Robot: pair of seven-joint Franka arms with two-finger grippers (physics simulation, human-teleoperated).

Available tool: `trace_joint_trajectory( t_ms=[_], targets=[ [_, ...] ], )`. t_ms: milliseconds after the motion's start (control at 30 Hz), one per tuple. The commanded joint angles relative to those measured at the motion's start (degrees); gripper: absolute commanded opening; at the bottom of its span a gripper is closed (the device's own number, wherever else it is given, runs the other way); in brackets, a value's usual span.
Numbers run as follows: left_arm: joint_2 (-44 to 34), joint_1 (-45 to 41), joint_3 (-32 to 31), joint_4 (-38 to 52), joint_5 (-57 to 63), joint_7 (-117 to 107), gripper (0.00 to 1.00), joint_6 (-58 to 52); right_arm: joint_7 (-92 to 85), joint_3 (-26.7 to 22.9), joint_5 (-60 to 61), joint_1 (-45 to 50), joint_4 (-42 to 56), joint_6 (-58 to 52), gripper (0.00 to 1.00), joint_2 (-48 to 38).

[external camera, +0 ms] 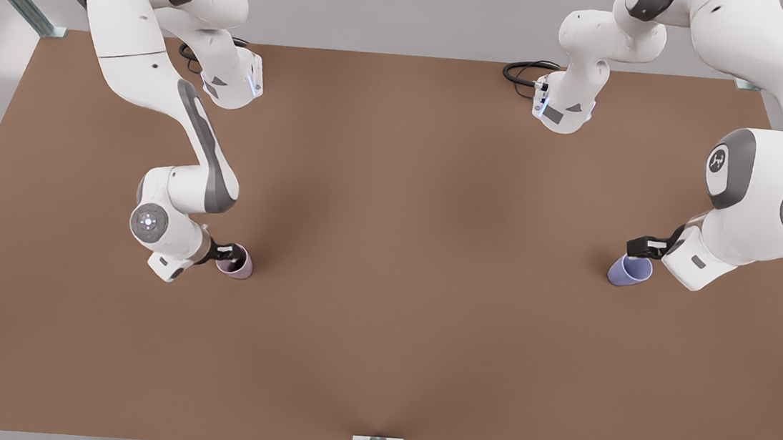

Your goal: Stack the cups, with the pink cup at the bottom and the purple cup at the top

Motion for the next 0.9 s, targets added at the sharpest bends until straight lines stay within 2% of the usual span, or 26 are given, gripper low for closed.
trace_joint_trajectory(
  t_ms=[0,33,100,167,233,300,333,367,533,667,700,767,833,867],
  targets=[
    [-0.04,0.0,0.0,0.03,0.03,-0.34,1.0,-0.02,0.64,0.05,0.02,0.0,-0.17,2.75,0.75,-0.02],
    [-0.04,0.0,0.0,0.03,0.03,-0.35,1.0,-0.02,0.72,-0.04,0.02,0.0,-0.08,2.84,0.71,-0.02],
    [-0.04,0.0,0.0,0.03,0.03,-0.35,1.0,-0.02,0.64,-0.04,0.02,0.0,-0.17,3.98,0.69,0.5],
    [0.05,0.0,0.0,0.03,0.03,-0.35,1.0,-0.1,0.73,0.05,0.02,0.0,-0.08,4.07,0.56,0.94],
    [0.31,0.0,0.0,0.03,0.03,-0.35,1.0,-0.02,0.73,0.05,0.11,0.0,0.01,4.51,0.56,1.73],
    [0.4,0.0,0.0,0.03,0.03,-0.43,1.0,-0.1,0.9,0.05,0.2,0.0,0.09,4.42,0.39,1.91],
    [0.4,0.0,0.0,0.03,0.03,-0.43,1.0,-0.1,0.81,0.05,0.2,0.08,0.18,4.42,0.38,1.91],
    [0.4,0.0,0.0,0.03,0.03,-0.43,1.0,-0.1,0.81,0.05,0.2,0.43,0.27,4.51,0.21,1.91],
    [0.49,0.0,0.0,-0.06,0.03,-0.43,1.0,-0.1,0.2,0.05,0.11,0.79,0.8,3.45,0.21,-0.02],
    [0.58,0.0,0.0,-0.06,0.12,-0.43,1.0,-0.1,9.59,0.23,0.63,8.69,5.71,-1.64,0.21,-1.87],
    [0.93,0.0,0.0,-0.06,0.12,-0.43,1.0,-0.1,16.8,0.23,1.86,12.64,9.58,-2.17,0.21,-0.47],
    [1.02,0.18,0.26,-0.06,-0.05,-0.35,1.0,-0.1,28.48,-1.18,7.49,24.15,23.54,-7.0,0.21,6.74],
    [1.63,0.53,0.62,-0.06,-0.05,0.53,1.0,-0.02,39.21,-6.71,7.14,34.09,40.07,-15.53,0.21,16.23],
    [2.07,0.79,0.62,-0.06,-0.05,0.71,1.0,0.16,43.52,-6.8,7.23,36.47,45.26,-15.62,0.21,20.01]
  ],
)
